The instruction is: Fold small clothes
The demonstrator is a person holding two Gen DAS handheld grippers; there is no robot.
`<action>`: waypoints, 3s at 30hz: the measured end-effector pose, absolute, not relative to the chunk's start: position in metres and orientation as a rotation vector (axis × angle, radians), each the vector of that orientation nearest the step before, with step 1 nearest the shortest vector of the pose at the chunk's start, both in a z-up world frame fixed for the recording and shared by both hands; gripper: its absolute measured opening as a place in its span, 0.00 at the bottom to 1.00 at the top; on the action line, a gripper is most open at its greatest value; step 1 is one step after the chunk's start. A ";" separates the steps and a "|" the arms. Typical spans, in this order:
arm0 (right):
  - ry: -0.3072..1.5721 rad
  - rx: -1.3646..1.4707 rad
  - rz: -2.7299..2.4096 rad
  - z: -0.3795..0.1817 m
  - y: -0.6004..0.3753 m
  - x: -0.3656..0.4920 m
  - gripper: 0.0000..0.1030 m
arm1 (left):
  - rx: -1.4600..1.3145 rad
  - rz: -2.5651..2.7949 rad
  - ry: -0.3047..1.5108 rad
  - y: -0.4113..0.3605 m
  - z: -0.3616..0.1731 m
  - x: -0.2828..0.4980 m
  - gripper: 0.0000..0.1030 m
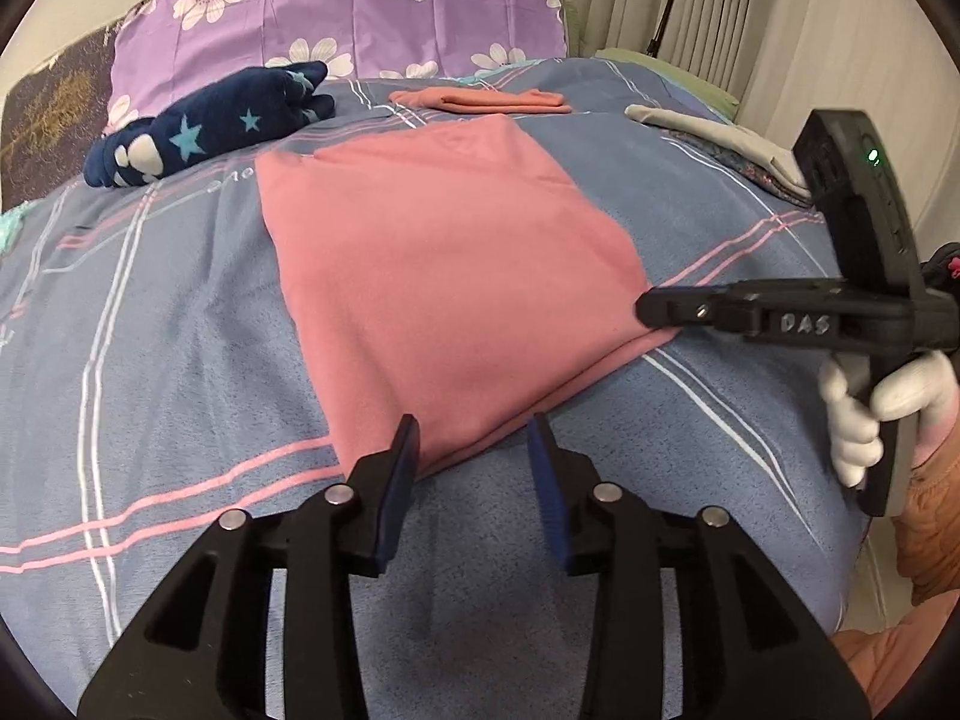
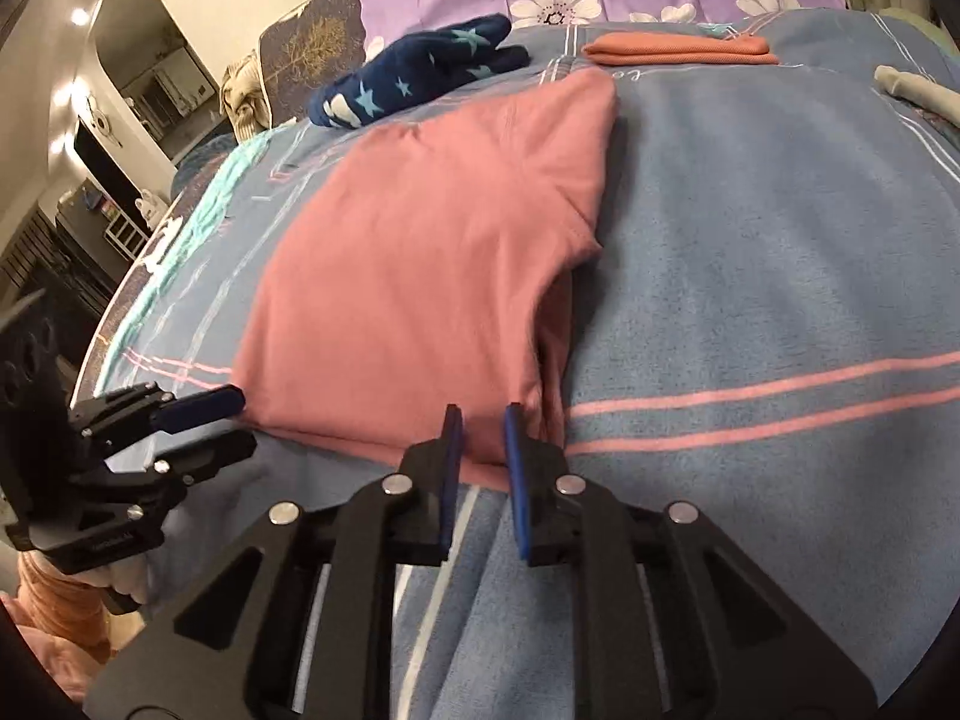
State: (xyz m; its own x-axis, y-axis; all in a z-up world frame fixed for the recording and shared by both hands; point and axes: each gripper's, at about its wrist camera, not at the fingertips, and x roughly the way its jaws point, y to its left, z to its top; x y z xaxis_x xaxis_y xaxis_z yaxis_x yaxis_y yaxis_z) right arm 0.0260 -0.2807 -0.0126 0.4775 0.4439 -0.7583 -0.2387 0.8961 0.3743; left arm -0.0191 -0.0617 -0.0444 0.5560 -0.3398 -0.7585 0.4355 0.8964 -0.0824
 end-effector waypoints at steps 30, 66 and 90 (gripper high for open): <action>1.060 0.430 0.534 -0.031 -0.304 0.185 0.65 | -0.296 -0.516 0.983 0.006 -0.061 0.150 0.60; 0.327 0.119 -0.072 0.255 -0.528 0.015 0.20 | 0.159 -1.097 0.436 -0.337 0.206 0.095 0.21; 0.578 0.281 -0.455 0.107 -0.643 0.084 0.69 | 0.235 -0.922 0.758 -0.456 0.061 0.197 0.60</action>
State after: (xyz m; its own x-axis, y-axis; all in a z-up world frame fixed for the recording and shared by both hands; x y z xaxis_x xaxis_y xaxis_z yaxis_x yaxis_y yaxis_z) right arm 0.0840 -0.6431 0.1069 0.7434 -0.3323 -0.5804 0.4865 0.8642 0.1284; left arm 0.1970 -0.4555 0.0609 0.3709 -0.6323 -0.6802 0.7898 0.6001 -0.1272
